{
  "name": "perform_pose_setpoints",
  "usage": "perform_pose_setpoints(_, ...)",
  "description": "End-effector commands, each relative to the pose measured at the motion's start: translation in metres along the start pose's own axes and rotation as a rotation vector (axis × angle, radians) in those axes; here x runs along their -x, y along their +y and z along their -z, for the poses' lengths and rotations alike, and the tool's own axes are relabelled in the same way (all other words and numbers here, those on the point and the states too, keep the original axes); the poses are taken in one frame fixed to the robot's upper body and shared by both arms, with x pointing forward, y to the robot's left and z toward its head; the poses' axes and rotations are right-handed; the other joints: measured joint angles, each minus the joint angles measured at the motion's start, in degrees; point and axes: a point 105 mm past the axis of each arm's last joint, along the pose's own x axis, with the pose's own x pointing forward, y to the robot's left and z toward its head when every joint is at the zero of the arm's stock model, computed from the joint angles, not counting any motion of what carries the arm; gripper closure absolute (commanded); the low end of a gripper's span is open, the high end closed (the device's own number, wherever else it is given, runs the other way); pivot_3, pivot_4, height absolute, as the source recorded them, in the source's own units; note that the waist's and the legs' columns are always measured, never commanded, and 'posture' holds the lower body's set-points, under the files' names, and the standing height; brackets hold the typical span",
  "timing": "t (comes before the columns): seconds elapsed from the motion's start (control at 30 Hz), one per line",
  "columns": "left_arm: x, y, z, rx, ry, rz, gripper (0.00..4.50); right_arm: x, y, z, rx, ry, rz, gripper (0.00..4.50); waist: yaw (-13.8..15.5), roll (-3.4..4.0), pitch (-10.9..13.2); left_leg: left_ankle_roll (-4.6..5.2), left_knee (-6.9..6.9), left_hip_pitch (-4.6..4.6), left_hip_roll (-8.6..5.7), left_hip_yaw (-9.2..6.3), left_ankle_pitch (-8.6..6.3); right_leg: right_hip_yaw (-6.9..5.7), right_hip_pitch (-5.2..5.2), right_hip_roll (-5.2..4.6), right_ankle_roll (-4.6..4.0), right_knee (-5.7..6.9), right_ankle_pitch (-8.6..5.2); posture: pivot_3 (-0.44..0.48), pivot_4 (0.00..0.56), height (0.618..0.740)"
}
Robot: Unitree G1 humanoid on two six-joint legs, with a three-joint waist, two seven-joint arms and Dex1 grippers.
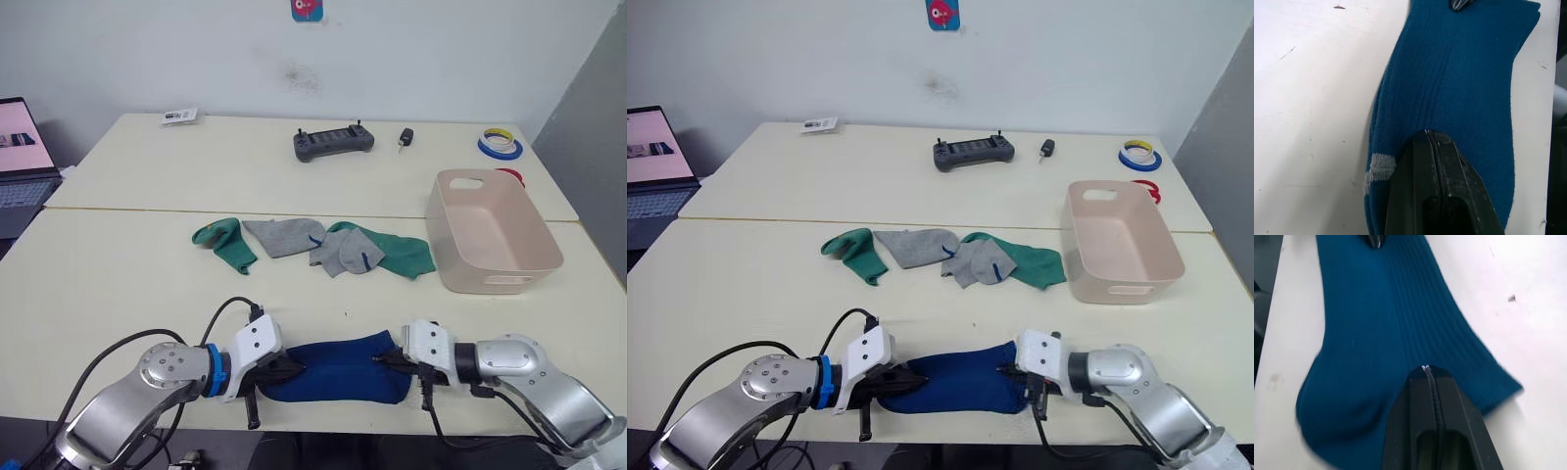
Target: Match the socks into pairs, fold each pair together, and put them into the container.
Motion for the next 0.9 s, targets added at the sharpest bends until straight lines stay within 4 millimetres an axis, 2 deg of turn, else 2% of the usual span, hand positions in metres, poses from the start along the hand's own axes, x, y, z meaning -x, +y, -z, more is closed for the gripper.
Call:
perform_pose_setpoints(0.03, -0.001, 0.002, 0.007, 0.026, -0.006, -0.018, 4.5, 0.018, -0.006, 0.008, -0.011, 0.015, 0.023, 4.48, 0.0, 0.0, 0.0, 0.0, 0.0, 0.02, 0.0, 0.0, 0.0, 0.0, 0.03, 0.0, 0.0, 0.0, 0.0, 0.0, 0.15, 0.74)
perform_pose_setpoints(0.2, 0.004, -0.004, -0.036, -0.026, -0.21, 0.031, 4.5, 0.04, -0.01, -0.015, -0.112, -0.088, 0.086, 4.48, 0.1, 0.0, 0.0, 0.0, 0.02, -0.03, 0.01, -0.02, 0.0, -0.02, 0.02, 0.0, -0.01, 0.02, 0.0, 0.0, 0.15, 0.74)
perform_pose_setpoints(0.27, 0.004, -0.003, -0.042, -0.039, -0.227, 0.033, 4.5, 0.046, -0.009, -0.018, -0.136, -0.094, 0.108, 4.48, 0.1, 0.0, 0.0, 0.0, 0.02, -0.04, 0.03, -0.06, 0.0, -0.05, 0.01, 0.02, -0.01, 0.02, 0.0, 0.0, 0.15, 0.74)
perform_pose_setpoints(0.4, -0.004, -0.001, -0.031, -0.058, -0.173, 0.031, 4.5, 0.051, -0.009, -0.015, -0.179, -0.079, 0.148, 4.48, 0.0, 0.0, 0.0, 0.0, 0.02, -0.02, 0.01, -0.03, 0.0, -0.01, 0.01, 0.04, 0.0, 0.03, 0.0, 0.0, 0.15, 0.74)
perform_pose_setpoints(0.5, -0.014, -0.001, -0.007, -0.052, -0.107, 0.037, 4.5, 0.053, -0.01, -0.009, -0.27, -0.083, 0.206, 4.48, 0.0, 0.0, 0.0, 0.0, 0.02, -0.02, 0.0, -0.02, 0.0, -0.01, 0.01, 0.04, 0.0, 0.03, 0.0, 0.0, 0.15, 0.74)
perform_pose_setpoints(0.63, -0.021, -0.003, 0.009, -0.052, -0.077, 0.039, 4.5, 0.051, 0.0, -0.002, -0.454, -0.093, 0.206, 3.55, 0.1, 0.06, 0.0, 0.0, 0.01, -0.02, 0.0, -0.03, 0.0, -0.02, 0.03, 0.03, -0.01, 0.02, 0.0, 0.0, 0.15, 0.74)
perform_pose_setpoints(0.9, -0.024, -0.007, 0.013, -0.056, -0.084, 0.038, 4.5, 0.034, 0.007, 0.01, -0.56, -0.052, 0.285, 0.71, 0.1, 0.17, -0.1, 0.0, 0.01, 0.01, -0.03, 0.01, 0.0, 0.01, 0.05, 0.01, 0.02, 0.0, -0.01, 0.0, 0.15, 0.74)
